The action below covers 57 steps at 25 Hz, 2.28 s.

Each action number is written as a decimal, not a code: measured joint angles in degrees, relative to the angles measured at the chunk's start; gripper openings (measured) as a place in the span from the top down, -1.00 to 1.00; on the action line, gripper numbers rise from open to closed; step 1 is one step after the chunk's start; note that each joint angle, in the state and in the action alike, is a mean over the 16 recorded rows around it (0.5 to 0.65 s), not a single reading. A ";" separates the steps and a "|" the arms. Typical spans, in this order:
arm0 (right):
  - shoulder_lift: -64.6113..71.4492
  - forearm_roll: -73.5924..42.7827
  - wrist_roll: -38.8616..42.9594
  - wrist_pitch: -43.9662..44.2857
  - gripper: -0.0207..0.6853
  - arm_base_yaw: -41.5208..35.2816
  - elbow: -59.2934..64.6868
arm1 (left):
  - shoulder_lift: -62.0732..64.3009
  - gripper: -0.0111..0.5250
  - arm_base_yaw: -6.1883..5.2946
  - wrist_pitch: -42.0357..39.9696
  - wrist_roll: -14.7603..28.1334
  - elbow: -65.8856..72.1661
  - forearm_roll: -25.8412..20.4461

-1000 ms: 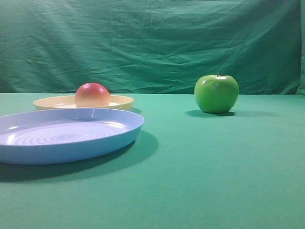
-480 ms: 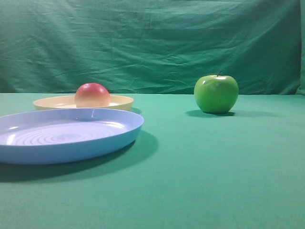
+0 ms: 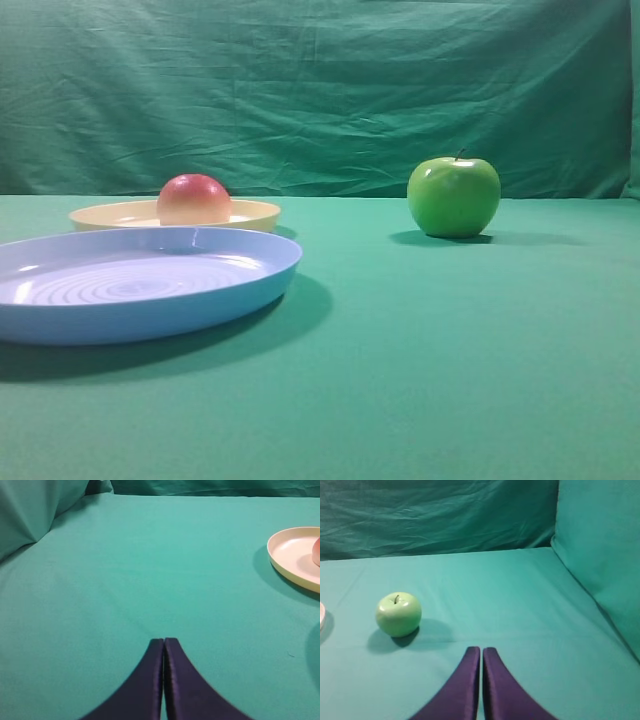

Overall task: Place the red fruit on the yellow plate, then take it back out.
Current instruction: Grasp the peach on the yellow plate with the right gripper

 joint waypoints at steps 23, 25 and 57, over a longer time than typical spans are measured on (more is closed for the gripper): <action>-12.89 0.00 0.21 -6.85 0.94 -4.20 21.29 | 0.00 0.96 0.00 0.00 0.00 0.00 0.00; -12.89 0.01 0.19 -6.73 0.94 -4.20 21.29 | 0.00 0.96 0.00 0.00 0.00 0.00 0.00; 20.64 11.29 -11.75 19.12 0.94 4.59 -19.85 | 0.00 0.96 0.00 0.00 -0.10 0.00 0.00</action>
